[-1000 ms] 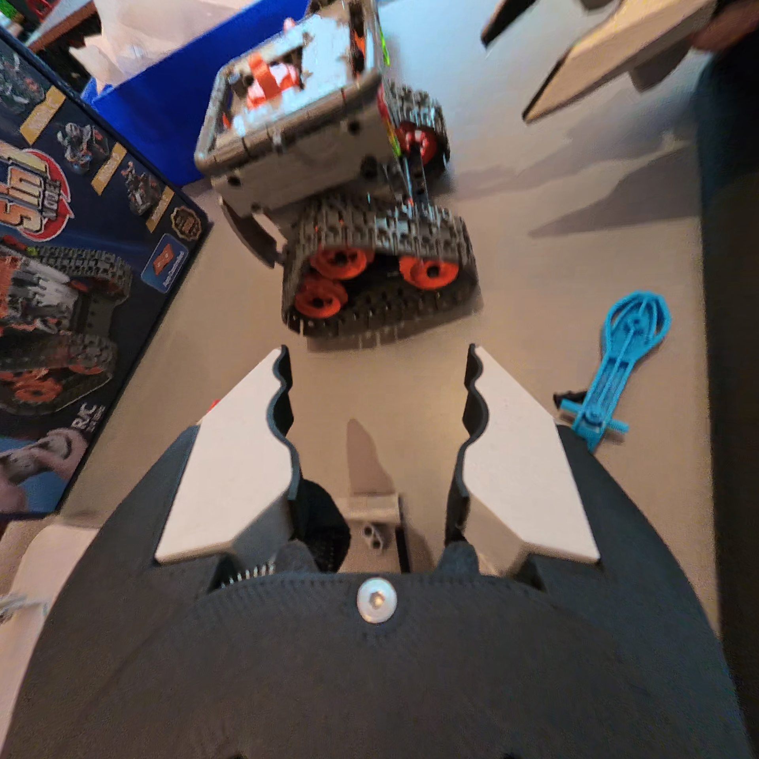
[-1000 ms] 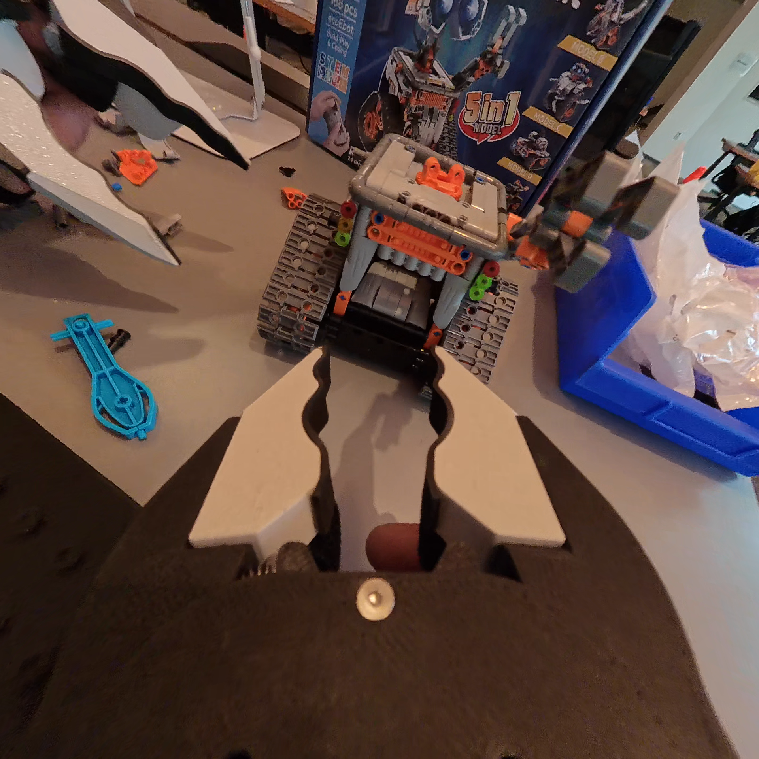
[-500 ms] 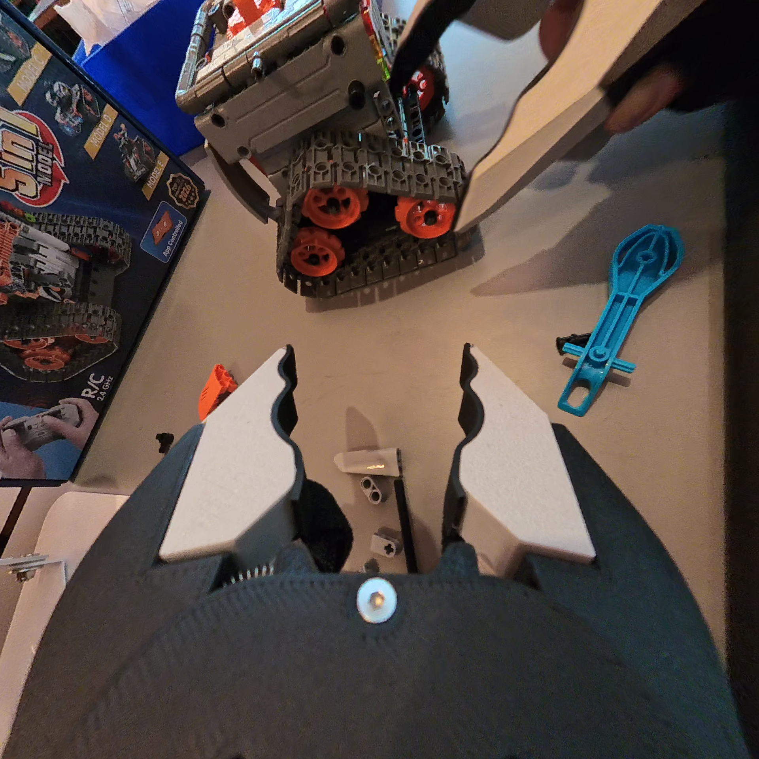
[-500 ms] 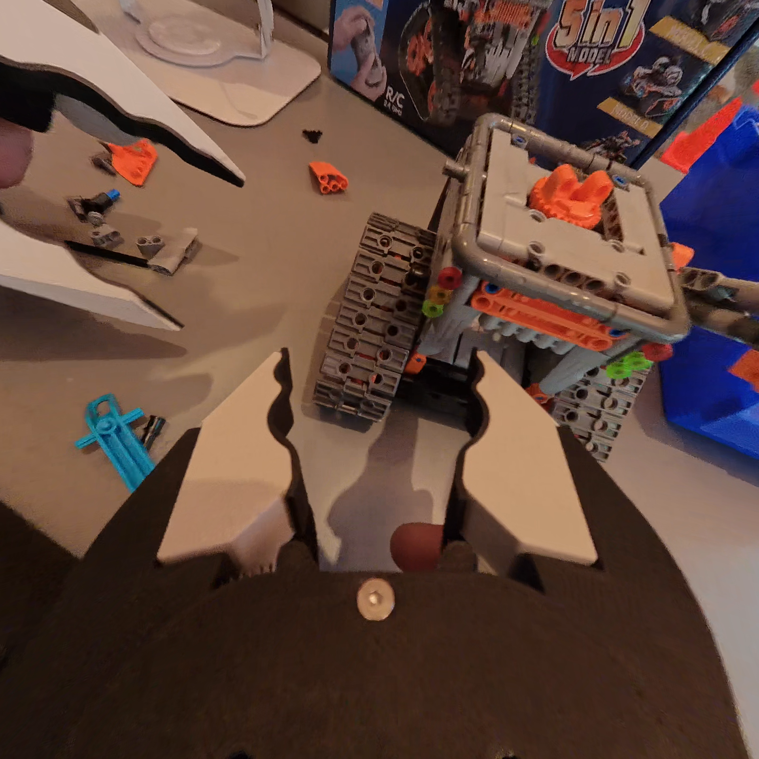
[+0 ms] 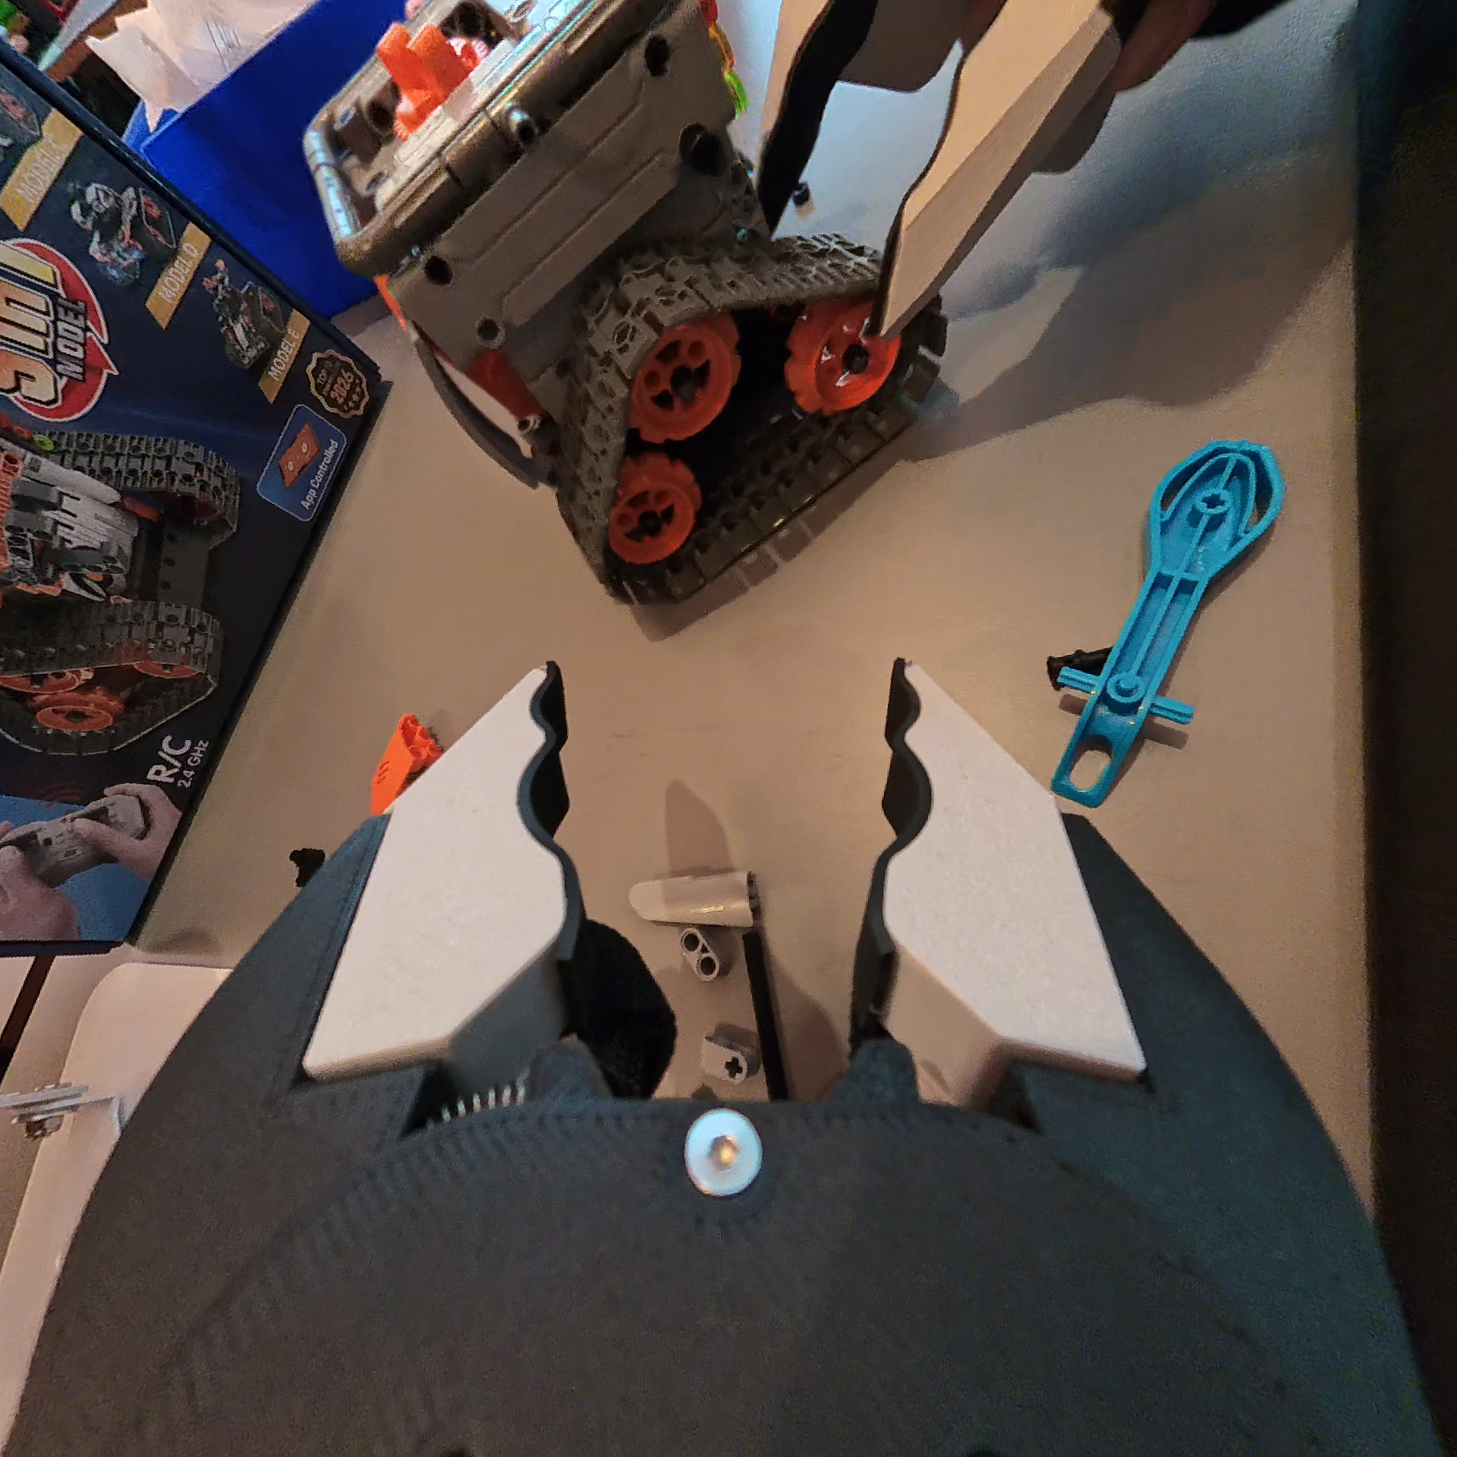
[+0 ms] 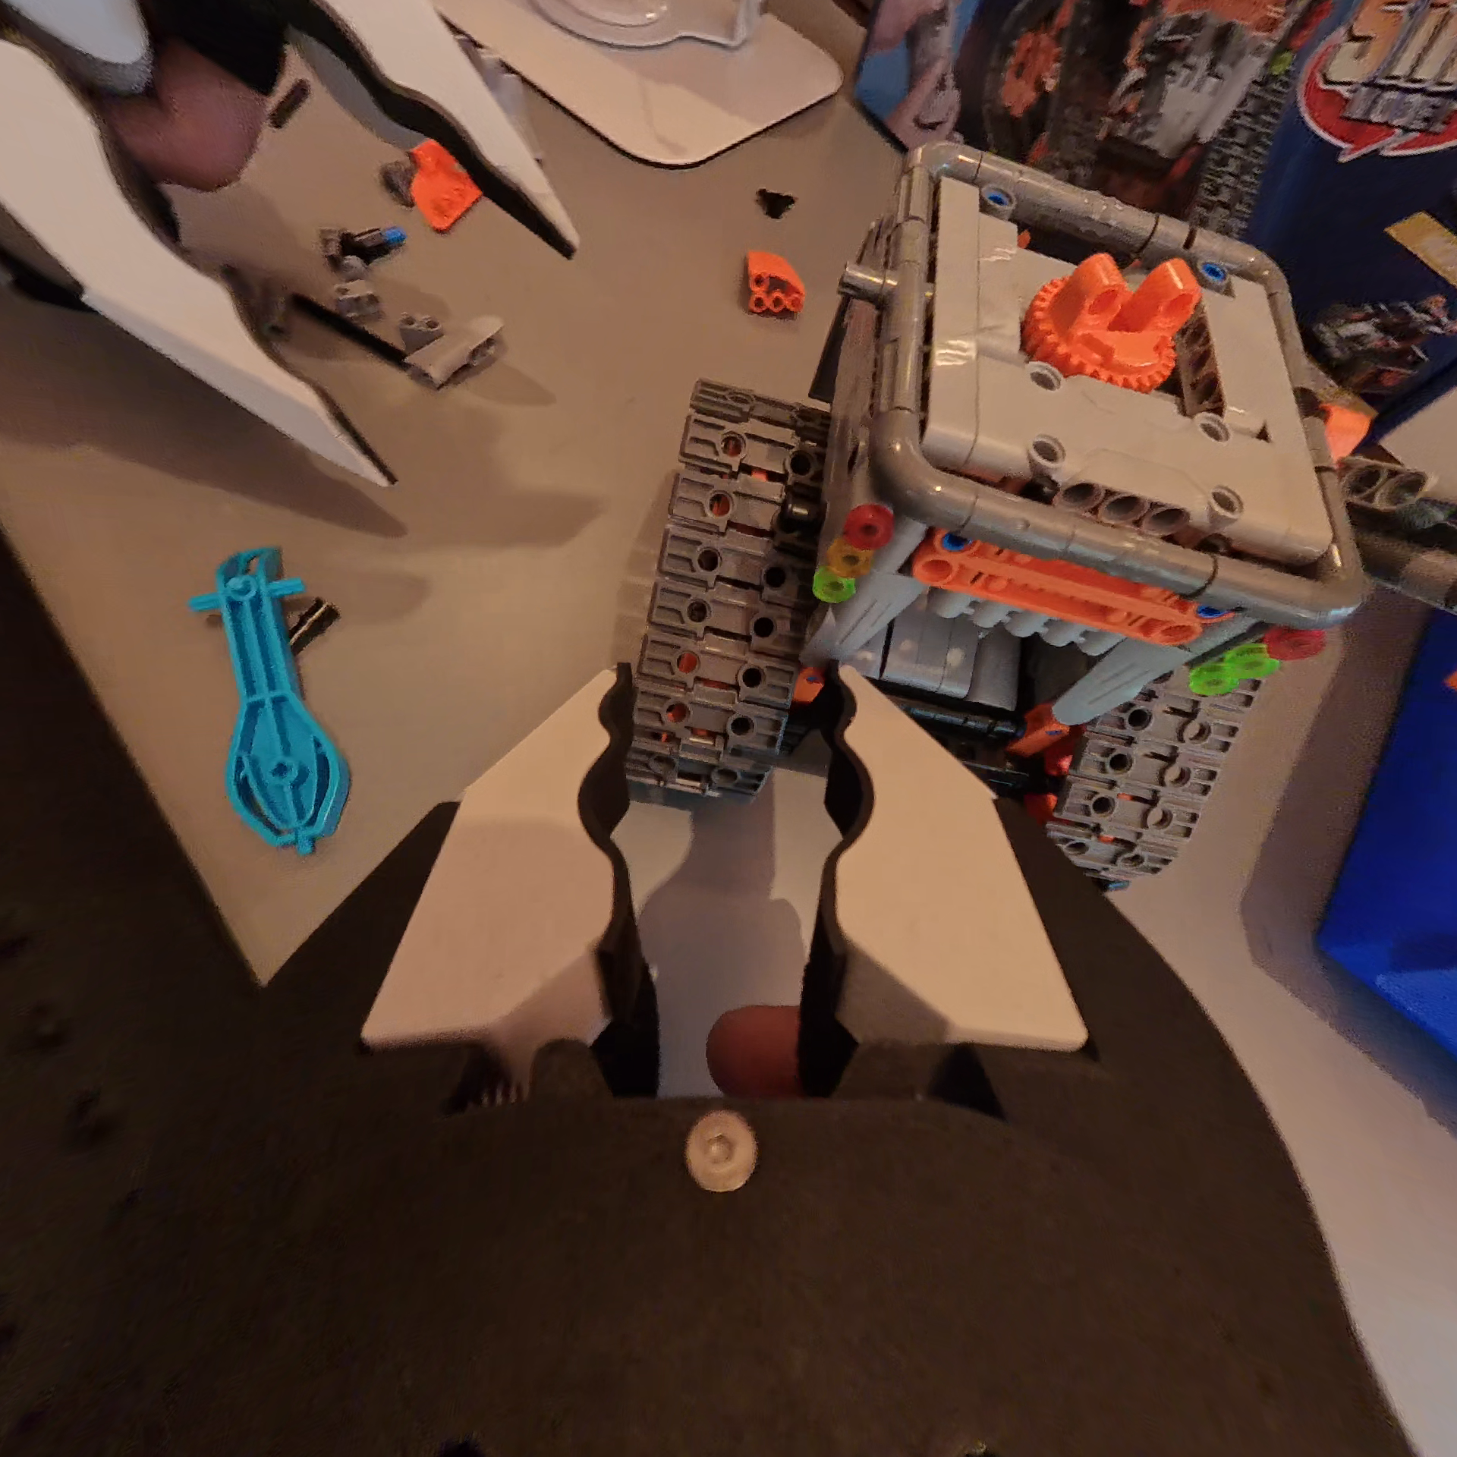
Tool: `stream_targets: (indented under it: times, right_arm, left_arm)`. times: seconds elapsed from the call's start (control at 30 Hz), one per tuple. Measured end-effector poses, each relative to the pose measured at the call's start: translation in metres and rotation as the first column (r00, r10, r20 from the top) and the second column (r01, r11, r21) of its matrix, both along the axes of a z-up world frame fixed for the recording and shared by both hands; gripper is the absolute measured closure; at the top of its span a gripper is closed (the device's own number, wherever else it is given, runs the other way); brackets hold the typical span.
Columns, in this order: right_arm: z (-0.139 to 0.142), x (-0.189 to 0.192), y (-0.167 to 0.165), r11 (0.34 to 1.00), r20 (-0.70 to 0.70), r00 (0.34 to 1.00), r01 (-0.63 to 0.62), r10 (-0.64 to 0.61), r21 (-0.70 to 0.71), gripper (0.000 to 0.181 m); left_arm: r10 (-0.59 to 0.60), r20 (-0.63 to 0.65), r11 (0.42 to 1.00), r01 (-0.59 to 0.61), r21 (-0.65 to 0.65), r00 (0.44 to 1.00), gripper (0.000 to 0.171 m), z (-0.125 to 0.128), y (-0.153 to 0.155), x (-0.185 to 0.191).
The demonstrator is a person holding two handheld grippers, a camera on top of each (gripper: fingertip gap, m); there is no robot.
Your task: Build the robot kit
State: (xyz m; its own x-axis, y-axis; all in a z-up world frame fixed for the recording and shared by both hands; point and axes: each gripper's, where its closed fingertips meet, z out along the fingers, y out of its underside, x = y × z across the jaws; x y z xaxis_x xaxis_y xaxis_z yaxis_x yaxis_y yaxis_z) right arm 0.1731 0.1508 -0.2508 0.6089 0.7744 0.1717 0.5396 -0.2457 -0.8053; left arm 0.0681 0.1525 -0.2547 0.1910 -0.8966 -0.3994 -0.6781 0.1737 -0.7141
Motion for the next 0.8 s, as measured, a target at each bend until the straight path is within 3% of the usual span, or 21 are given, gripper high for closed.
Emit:
stream_targets:
  times: [0.13,0.27,0.67,0.8]
  right_arm:
    - [-0.001,0.001,-0.002,0.999,-0.018,0.999,-0.047,0.046,-0.020,0.133]
    - [-0.008,0.002,-0.002,1.000,0.020,1.000,0.001,-0.001,0.011,0.110]
    - [0.009,0.009,-0.016,0.985,-0.105,0.990,0.105,-0.091,0.135,0.111]
    - [0.006,0.013,-0.018,0.979,-0.063,0.993,0.111,-0.101,0.172,0.115]
  left_arm:
    - [-0.013,-0.014,1.000,0.013,-0.012,1.000,0.091,-0.005,-0.002,0.002]
    - [-0.021,-0.015,1.000,0.020,-0.010,1.000,0.091,-0.006,-0.002,0.002]
    - [-0.022,0.018,1.000,0.022,0.002,1.000,0.090,0.008,0.001,-0.004]
    - [-0.021,-0.003,0.999,0.021,0.039,1.000,0.091,0.011,0.003,-0.008]
